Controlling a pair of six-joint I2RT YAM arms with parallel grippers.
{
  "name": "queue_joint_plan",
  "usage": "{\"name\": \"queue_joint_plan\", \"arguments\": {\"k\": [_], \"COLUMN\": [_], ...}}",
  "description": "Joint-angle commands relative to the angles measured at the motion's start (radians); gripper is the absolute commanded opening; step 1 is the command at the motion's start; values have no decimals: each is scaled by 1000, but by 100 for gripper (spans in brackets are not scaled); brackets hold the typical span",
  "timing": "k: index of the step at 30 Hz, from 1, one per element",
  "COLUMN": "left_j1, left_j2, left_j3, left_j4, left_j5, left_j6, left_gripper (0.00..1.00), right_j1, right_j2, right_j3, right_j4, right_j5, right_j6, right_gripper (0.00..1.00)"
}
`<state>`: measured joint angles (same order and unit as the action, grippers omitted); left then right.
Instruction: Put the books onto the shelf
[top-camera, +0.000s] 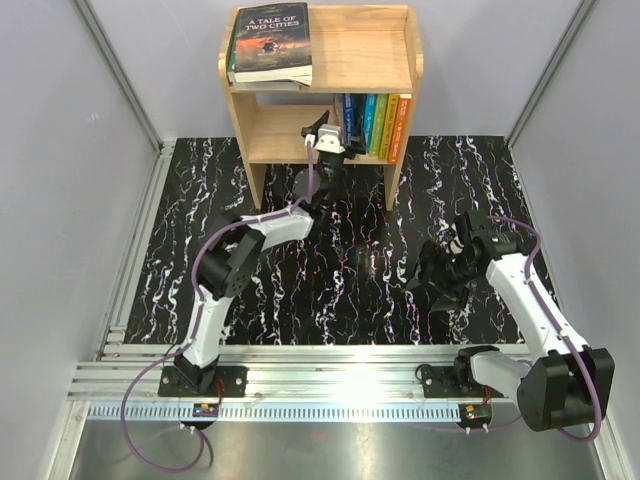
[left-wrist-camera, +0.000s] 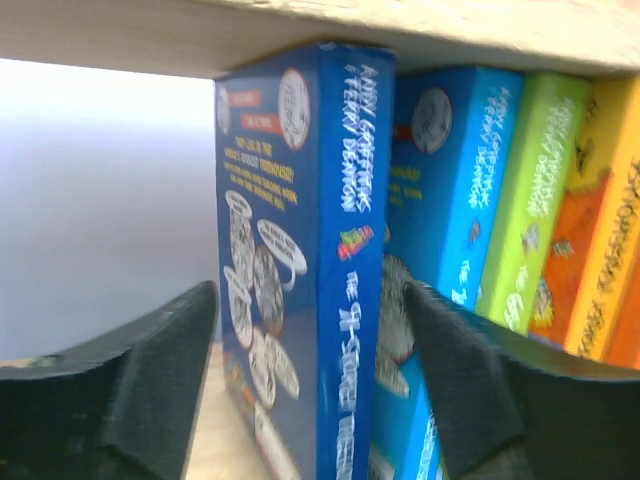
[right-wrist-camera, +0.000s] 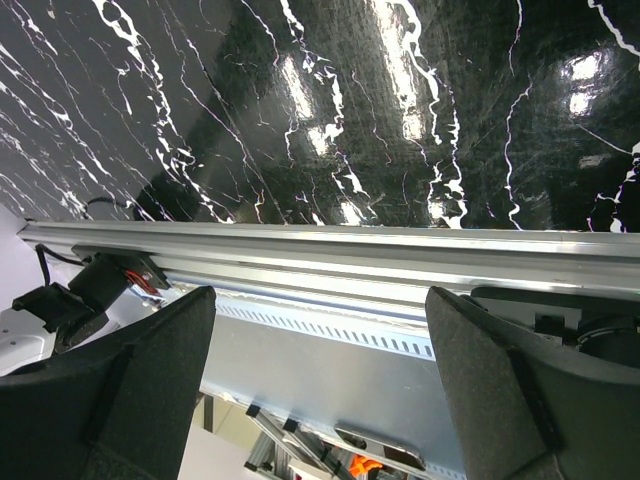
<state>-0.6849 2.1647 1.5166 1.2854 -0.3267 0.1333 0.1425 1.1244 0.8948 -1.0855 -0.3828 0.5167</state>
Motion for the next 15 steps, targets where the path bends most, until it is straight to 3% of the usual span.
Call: {"name": "queue_joint_plan", "arguments": {"k": [1, 9, 15], "left_j1": [-91, -119, -188], "left_j2": [-83, -244, -507], "left_j3": [-83, -268, -513], "left_j4": [310, 236, 76], "left_j5": [236, 212, 68], "left_j6": [-14, -27, -118], "left_gripper": [90, 99, 99], "right_j1": [8, 8, 8], "right_j2": [-28, -60, -94], "right_j3": [10, 13, 59], "right_j4": [10, 12, 9], "right_j5": [4, 1, 1], "right_j6": [6, 20, 34], "right_gripper": [93, 93, 93]}}
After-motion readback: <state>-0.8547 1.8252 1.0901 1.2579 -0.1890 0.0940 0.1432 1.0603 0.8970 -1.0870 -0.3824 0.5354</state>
